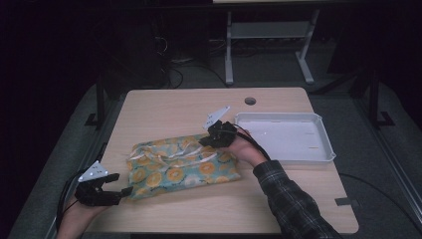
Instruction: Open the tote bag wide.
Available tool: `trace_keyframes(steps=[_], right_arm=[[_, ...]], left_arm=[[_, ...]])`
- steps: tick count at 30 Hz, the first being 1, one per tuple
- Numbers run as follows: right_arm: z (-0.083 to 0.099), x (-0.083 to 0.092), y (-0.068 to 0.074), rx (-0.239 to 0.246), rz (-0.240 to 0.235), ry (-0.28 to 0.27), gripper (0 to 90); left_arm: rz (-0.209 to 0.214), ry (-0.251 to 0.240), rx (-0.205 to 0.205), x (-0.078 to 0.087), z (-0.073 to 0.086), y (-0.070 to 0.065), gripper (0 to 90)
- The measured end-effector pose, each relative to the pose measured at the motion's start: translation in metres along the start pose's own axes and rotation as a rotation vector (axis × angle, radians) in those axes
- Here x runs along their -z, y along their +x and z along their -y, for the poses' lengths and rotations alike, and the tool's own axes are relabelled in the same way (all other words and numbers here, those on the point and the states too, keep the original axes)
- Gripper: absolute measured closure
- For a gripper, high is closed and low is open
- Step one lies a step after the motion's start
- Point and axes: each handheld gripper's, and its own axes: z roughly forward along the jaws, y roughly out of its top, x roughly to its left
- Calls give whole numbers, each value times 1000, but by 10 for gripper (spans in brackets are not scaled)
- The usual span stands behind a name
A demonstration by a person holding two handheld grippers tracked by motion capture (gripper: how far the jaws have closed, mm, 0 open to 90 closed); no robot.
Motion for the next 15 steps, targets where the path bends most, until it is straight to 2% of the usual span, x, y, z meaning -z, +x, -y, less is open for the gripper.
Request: trace_keyframes(steps=[5,6,8,14,15], right_arm=[[-11,1,-8,-37,8,-34,887],[-13,1,-11,-24,15,-36,886],[-19,0,-15,-44,21,-35,887],[-29,-10,-37,-80,41,-44,887],[-31,-13,-41,-107,44,-38,887]], left_arm=[[5,2,-7,-2,-1,-1,244],[5,2,-7,-2,-1,-1,244],[5,-1,-5,-2,0,-1,244],[9,7,-17,-3,-1,-1,244],[11,7,-13,-4,-1,-2,244]])
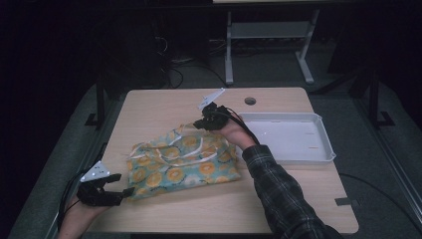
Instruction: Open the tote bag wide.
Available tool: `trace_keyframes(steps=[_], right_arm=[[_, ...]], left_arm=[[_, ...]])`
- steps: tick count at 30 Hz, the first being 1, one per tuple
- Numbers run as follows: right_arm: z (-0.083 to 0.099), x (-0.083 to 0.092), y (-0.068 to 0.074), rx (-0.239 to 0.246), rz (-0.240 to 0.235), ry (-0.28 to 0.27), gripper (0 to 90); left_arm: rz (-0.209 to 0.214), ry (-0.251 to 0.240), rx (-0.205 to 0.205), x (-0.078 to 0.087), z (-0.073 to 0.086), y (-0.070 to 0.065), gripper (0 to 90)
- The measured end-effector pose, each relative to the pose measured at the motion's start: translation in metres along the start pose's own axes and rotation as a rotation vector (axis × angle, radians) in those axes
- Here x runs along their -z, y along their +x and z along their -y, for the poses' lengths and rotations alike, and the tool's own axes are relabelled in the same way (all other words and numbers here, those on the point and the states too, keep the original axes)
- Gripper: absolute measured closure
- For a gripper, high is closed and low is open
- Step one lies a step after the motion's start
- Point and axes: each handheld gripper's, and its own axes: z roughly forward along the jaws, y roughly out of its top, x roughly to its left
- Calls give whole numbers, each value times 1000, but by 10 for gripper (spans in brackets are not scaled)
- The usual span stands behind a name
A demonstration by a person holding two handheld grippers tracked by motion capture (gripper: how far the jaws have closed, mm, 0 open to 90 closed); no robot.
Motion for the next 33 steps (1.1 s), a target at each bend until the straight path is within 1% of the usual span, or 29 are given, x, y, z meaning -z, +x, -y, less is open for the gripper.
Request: trace_keyframes(steps=[1,2,3,4,6,7,8,10,11,12,13,14,15,17,18,19,20,24,25,26,27,28,30,33], right_arm=[[0,-4,-4,3,6,-5,887],[0,-7,-7,-10,8,-8,887],[0,-10,-9,-28,8,-2,887],[0,-13,-12,-25,14,2,887],[1,-22,-17,-47,19,17,887],[2,-26,-20,-49,22,20,887],[3,-30,-21,-63,27,33,887],[4,-36,-24,-68,35,44,882],[5,-40,-25,-80,36,50,842],[6,-42,-25,-75,44,57,751],[7,-43,-26,-59,45,59,698],[7,-42,-25,-71,35,58,655],[6,-40,-24,-64,36,54,593],[4,-32,-20,-63,44,49,550],[4,-28,-19,-60,39,39,530],[4,-22,-17,-50,53,35,514],[3,-16,-14,-67,53,37,511],[9,5,-8,-44,54,31,507],[12,11,-5,-42,47,32,507],[15,15,-4,-29,37,28,507],[17,20,-1,-42,24,27,507],[20,24,2,-47,13,30,508],[26,32,8,-32,-3,35,511],[34,41,18,-33,-35,35,519]], left_arm=[[1,3,1,0,0,-1,244],[3,1,3,0,0,-1,244],[4,1,1,-1,0,-1,244],[5,-1,-1,-1,0,-2,244],[6,-2,0,-1,-1,-2,244],[7,-1,1,-1,-1,-2,244],[9,0,1,-2,-1,-2,244],[13,5,-4,-2,-1,-2,242],[12,4,-11,-2,-1,-3,241],[12,3,-12,-2,-1,-3,241],[13,2,-11,-2,-1,-3,240],[13,4,-10,-2,-1,-3,240],[14,6,-9,-2,0,-3,240],[13,6,-8,-3,0,-2,240],[11,7,-12,-2,0,-2,240],[11,8,-13,-2,0,-2,240],[11,8,-12,-2,0,-2,240],[6,13,-17,-1,-1,-2,241],[5,13,-17,-1,0,-2,241],[3,13,-17,-1,0,-2,241],[5,5,-5,-2,0,-3,241],[4,11,-11,-2,0,-3,240],[3,11,-11,-2,-1,-3,241],[1,12,-9,-1,-1,-3,241]])
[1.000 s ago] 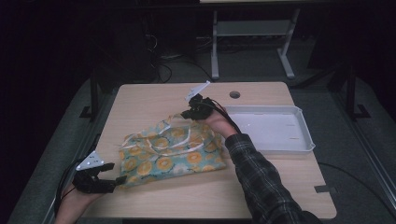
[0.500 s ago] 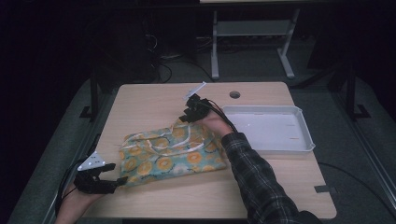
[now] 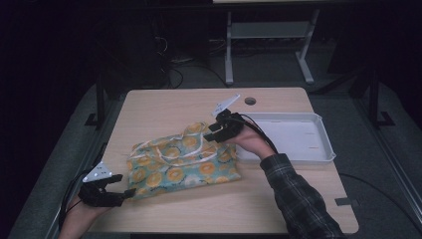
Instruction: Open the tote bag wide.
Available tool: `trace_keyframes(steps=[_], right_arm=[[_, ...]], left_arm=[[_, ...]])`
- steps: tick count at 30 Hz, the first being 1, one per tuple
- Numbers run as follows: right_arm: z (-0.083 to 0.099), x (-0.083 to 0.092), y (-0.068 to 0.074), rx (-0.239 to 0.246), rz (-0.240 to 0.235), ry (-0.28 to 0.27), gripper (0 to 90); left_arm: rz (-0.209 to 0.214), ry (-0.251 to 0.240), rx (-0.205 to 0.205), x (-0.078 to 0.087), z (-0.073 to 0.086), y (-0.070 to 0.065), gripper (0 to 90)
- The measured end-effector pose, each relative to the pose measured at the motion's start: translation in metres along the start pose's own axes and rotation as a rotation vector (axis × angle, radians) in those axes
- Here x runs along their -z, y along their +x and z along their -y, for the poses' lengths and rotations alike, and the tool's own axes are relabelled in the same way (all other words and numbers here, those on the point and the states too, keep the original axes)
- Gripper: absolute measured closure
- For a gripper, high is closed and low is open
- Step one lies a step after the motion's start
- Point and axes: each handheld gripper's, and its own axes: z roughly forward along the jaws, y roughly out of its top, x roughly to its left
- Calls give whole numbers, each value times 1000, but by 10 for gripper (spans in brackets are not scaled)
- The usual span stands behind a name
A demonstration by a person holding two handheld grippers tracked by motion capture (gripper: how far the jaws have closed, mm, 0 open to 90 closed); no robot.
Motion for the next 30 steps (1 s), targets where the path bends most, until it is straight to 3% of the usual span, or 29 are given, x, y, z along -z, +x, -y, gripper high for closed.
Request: trace_keyframes(steps=[3,7,14,20,30], right_arm=[[9,6,7,20,-20,-10,528],[17,9,17,11,-62,-3,535],[27,1,28,58,-117,8,535],[29,-12,32,89,-155,38,539],[31,-21,33,85,-189,57,570]], left_arm=[[1,-4,3,0,0,-1,241],[2,-3,3,0,0,-1,241],[4,-1,-1,1,0,0,241],[3,-1,-4,1,0,0,240],[9,3,-5,-1,0,0,241]])
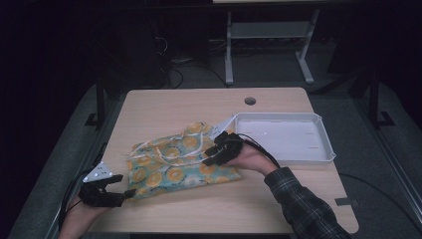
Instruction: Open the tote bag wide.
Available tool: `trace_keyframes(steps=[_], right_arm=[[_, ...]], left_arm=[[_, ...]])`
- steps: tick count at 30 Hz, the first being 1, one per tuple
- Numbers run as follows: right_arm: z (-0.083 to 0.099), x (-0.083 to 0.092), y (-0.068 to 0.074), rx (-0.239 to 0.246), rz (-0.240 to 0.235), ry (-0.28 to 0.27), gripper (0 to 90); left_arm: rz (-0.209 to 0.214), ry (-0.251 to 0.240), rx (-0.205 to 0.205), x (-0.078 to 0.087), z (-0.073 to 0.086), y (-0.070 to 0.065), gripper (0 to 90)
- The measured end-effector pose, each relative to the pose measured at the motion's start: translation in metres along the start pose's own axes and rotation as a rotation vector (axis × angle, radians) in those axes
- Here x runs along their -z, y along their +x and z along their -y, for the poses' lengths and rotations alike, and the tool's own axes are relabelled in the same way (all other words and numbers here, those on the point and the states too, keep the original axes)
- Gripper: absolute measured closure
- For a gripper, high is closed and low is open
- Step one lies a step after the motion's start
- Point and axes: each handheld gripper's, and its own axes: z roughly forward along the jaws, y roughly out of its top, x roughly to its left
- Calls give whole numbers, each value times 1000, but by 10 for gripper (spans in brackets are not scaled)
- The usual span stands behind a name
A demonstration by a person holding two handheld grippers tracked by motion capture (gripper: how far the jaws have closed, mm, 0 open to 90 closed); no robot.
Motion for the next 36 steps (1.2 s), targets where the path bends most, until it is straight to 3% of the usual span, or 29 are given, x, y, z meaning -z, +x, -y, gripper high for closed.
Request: trace_keyframes(steps=[4,11,15,27,36], right_arm=[[1,-2,-1,-11,-6,11,617],[3,0,-6,-26,2,2,790],[2,2,-5,1,25,1,876],[-5,20,1,30,37,-74,887],[-5,39,16,51,36,-111,887]], left_arm=[[1,2,1,0,0,0,241],[2,7,-1,-1,0,0,241],[3,6,1,-1,0,0,240],[1,2,1,0,0,0,241],[-2,1,-1,1,0,0,241]])
